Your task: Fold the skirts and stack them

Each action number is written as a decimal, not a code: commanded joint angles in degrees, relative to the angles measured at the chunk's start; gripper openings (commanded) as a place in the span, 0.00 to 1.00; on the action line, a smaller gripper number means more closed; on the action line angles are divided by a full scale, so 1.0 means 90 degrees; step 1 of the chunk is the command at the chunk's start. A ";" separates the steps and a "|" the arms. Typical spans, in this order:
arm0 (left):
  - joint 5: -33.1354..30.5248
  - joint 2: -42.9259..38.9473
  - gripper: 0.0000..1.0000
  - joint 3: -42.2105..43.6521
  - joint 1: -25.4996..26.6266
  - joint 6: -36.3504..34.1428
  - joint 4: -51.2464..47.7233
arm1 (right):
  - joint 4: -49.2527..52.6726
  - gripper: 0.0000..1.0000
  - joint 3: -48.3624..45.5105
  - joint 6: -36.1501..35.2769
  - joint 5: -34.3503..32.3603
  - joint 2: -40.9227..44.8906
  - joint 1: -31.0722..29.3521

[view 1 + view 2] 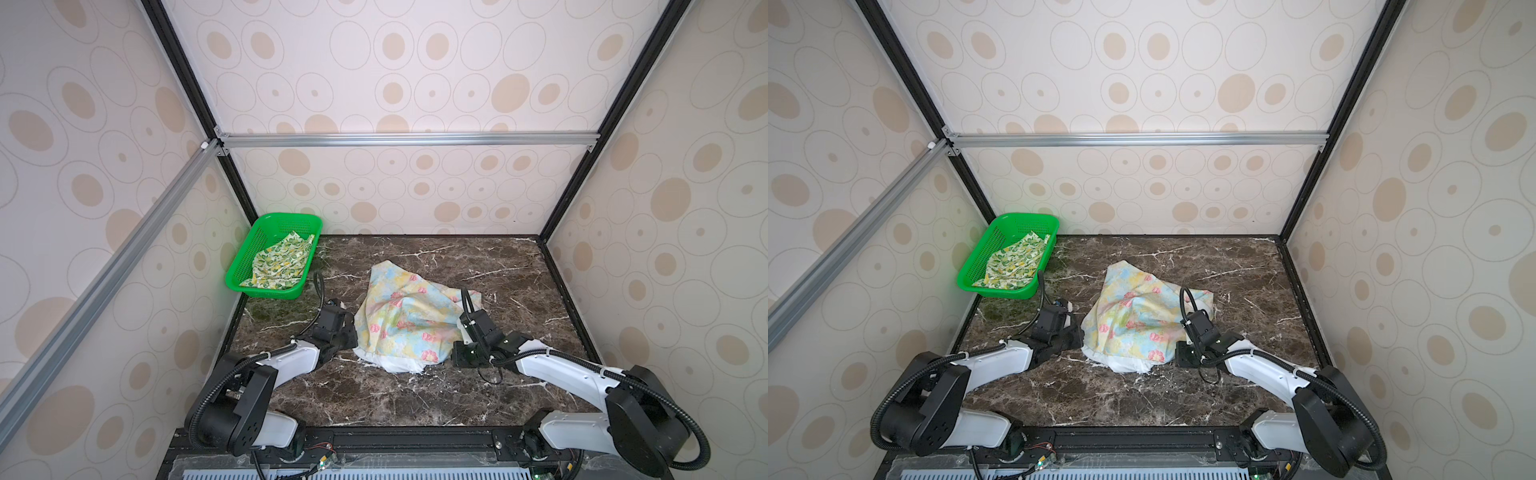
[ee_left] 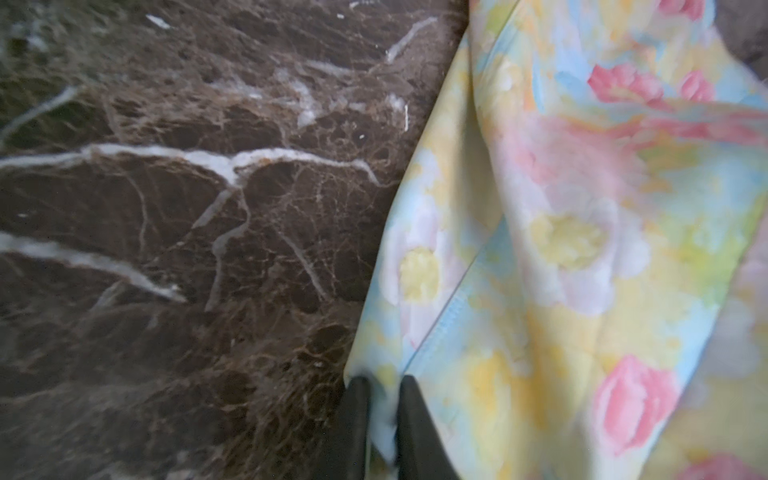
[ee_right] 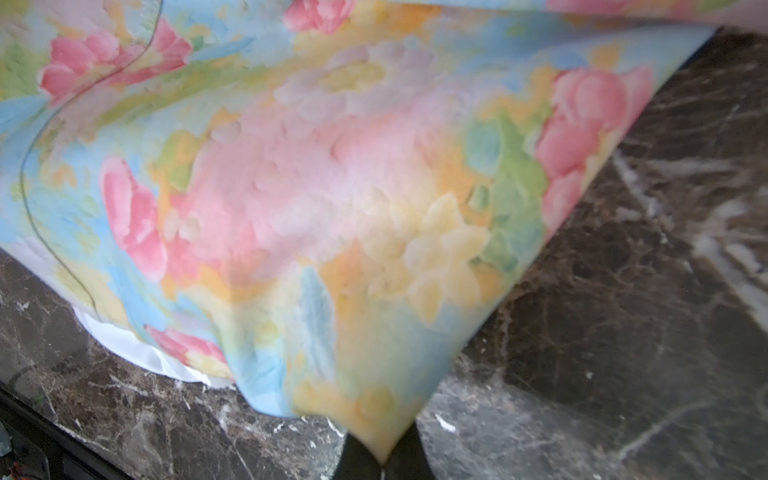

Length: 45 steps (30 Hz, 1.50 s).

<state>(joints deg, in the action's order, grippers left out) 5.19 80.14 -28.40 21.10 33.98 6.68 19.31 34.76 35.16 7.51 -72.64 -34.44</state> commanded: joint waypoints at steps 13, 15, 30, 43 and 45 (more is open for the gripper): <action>-0.1802 -0.0573 0.00 -0.2821 -0.0052 -0.0912 -0.2449 | 0.2453 0.00 0.3057 -0.0725 0.0034 0.0255 0.0763; -0.1992 -0.0586 0.00 -0.3420 -0.0069 -0.1084 -0.2788 | 0.2738 0.00 0.3578 -0.0746 0.0343 0.0314 0.1136; -0.1920 -0.0505 0.00 -0.4359 -0.0177 -0.1557 -0.4181 | 0.2990 0.00 0.2597 -0.0393 0.2652 0.0239 0.2490; -0.0252 -0.0032 0.00 -0.2662 -0.0177 -0.1163 -0.3061 | 0.1801 0.00 0.0980 -0.0199 0.2355 -0.0431 0.2527; -0.0027 0.0047 0.06 -0.2393 -0.0177 -0.1073 -0.2821 | 0.1595 0.00 0.0762 -0.0159 0.2265 -0.0595 0.2527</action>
<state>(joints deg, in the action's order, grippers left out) 2.83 79.77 -51.96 20.51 22.74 -21.50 36.07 43.70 32.14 30.85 -77.12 -12.40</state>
